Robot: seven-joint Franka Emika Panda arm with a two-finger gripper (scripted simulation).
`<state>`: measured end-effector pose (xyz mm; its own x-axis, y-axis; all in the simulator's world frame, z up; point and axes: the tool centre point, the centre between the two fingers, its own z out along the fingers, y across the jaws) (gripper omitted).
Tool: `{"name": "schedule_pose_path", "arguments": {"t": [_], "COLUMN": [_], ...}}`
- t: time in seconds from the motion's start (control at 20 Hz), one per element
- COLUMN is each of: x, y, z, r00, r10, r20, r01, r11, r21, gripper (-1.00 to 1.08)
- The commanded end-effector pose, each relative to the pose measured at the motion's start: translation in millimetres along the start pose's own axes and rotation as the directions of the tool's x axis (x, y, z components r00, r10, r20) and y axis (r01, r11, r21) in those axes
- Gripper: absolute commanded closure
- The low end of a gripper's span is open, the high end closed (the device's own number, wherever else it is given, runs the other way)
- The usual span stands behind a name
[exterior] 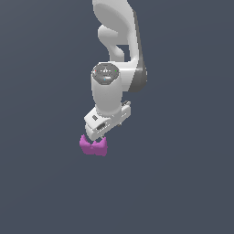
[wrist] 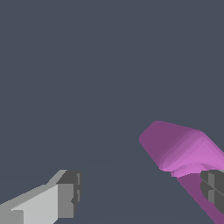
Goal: Pick up the object and move it to a goal position.
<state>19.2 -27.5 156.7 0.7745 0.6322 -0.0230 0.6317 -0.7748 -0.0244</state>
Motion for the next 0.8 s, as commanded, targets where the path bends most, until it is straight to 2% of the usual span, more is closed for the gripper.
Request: {"name": "schedule_pose_path", "arguments": {"t": [0.0,0.35,0.75], "x": [-1.5,-6.4,-12.9], "y": [6.3,23.9,44.1], "z": [0.7,2.8,5.1], "r00": [0.998,0.975,0.918], "r10": [-0.060,-0.221,-0.397], "r20": [-0.001,-0.004,-0.005], "r01": [0.060,0.221,0.397], "r11": [0.998,0.975,0.918], "r21": [-0.002,-0.008,-0.016], "gripper": [-0.92,-0.92,-0.92]}}
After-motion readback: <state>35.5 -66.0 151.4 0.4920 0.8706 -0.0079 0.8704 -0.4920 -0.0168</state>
